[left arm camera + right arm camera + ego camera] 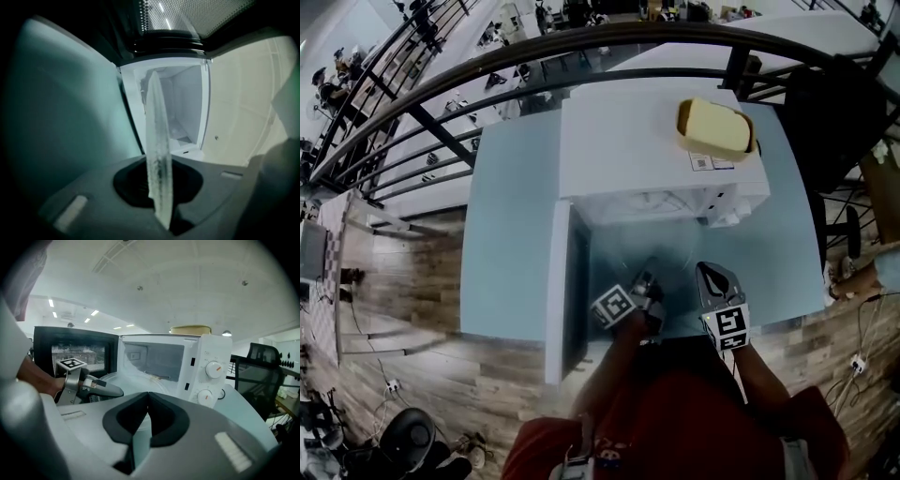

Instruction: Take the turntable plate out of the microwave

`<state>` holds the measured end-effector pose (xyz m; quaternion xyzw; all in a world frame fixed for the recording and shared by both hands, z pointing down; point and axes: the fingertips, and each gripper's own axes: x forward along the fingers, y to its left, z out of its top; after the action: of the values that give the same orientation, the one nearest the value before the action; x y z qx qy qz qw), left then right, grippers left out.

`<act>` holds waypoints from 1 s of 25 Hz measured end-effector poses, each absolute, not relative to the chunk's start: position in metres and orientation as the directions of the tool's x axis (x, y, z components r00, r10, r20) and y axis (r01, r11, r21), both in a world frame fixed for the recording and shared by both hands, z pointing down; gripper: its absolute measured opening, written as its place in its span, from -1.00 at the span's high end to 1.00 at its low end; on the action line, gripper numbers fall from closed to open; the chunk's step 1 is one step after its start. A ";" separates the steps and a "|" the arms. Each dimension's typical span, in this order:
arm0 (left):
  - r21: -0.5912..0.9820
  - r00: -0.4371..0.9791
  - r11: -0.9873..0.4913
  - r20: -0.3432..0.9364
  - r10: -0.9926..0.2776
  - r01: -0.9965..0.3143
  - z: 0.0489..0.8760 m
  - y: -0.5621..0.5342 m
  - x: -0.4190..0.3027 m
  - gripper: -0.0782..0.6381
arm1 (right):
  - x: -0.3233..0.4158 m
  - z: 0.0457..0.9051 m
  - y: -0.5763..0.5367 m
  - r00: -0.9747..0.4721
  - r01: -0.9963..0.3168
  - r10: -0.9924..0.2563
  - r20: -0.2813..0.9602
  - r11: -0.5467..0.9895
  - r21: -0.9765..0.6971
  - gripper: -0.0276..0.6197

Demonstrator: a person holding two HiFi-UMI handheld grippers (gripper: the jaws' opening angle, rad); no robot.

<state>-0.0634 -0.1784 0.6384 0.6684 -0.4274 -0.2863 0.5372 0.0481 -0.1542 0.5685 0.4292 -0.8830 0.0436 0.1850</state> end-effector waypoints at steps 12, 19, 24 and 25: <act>0.966 0.482 -0.083 0.047 -0.875 -0.245 0.615 -0.113 -0.066 0.72 | 0.075 0.554 -0.104 -0.494 -0.831 -0.797 0.347 0.550 0.080 0.91; 0.995 0.456 -0.091 -0.061 -0.888 -0.044 0.578 -0.088 -0.037 0.72 | 0.094 0.543 -0.098 -0.503 -0.834 -0.802 0.323 0.549 0.064 0.91; 0.989 0.429 -0.082 -0.020 -0.903 -0.125 0.574 -0.081 -0.018 0.72 | 0.124 0.529 -0.105 -0.528 -0.824 -0.798 0.292 0.564 0.051 0.91; 0.987 0.422 -0.086 -0.022 -0.906 -0.132 0.571 -0.080 -0.013 0.72 | 0.131 0.527 -0.106 -0.534 -0.821 -0.795 0.287 0.569 0.050 0.91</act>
<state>-0.0126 -0.0803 0.5709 0.6449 -0.4027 -0.3562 0.5432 0.1307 -0.1065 0.5269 0.4619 -0.8746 0.0453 0.1402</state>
